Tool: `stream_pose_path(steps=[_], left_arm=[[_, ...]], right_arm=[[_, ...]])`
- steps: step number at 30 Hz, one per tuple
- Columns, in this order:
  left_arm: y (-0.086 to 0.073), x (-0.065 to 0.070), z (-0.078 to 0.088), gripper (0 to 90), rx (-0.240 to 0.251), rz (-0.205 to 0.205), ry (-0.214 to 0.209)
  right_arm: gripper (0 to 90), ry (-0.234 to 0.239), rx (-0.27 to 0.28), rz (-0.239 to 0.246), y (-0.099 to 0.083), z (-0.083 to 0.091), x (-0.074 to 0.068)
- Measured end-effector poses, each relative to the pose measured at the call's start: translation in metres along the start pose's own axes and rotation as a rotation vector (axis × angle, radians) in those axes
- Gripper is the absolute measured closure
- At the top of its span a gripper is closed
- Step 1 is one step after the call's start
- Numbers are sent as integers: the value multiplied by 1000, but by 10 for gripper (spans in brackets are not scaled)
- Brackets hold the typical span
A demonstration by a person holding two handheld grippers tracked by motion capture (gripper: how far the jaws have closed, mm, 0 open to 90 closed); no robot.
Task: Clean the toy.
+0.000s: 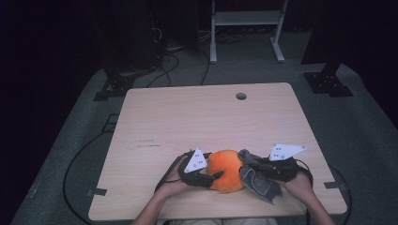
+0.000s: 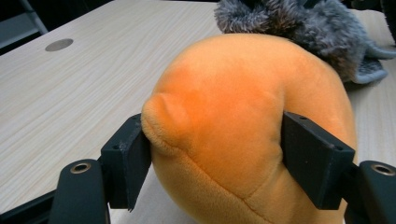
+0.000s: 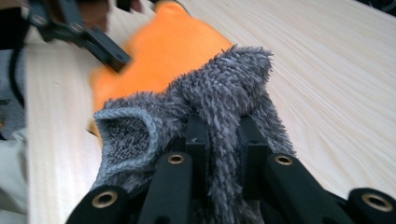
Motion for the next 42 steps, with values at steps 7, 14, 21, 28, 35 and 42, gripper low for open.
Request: stream_pose_path(steps=[7,14,21,28,35,42], left_arm=[[-1,-4,-2,276,-1,31,33],[13,-10,14,182,65,36,49],[12,-1,12,337,70,-30,13],[12,-1,4,386,57,7,27],[14,-4,0,386,50,46,57],[16,-11,15,299,87,118,-22]], right_arm=[[774,19,75,54,17,5,-19],[773,7,55,109,24,-14,-25],[773,-12,74,59,17,-13,-7],[773,-85,21,28,-2,-7,12],[772,-32,107,110,23,-1,-23],[771,-38,76,126,21,-17,-26]])
Point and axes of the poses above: each handheld gripper's, and its own axes: z roughly backward along the jaws, y roughly out of its top, x roughly to its right, the point moved 7 cm from there along -z, roughly forward along the jaws, and after that the axes turned 1 degree about x, right-handed, at the moved point
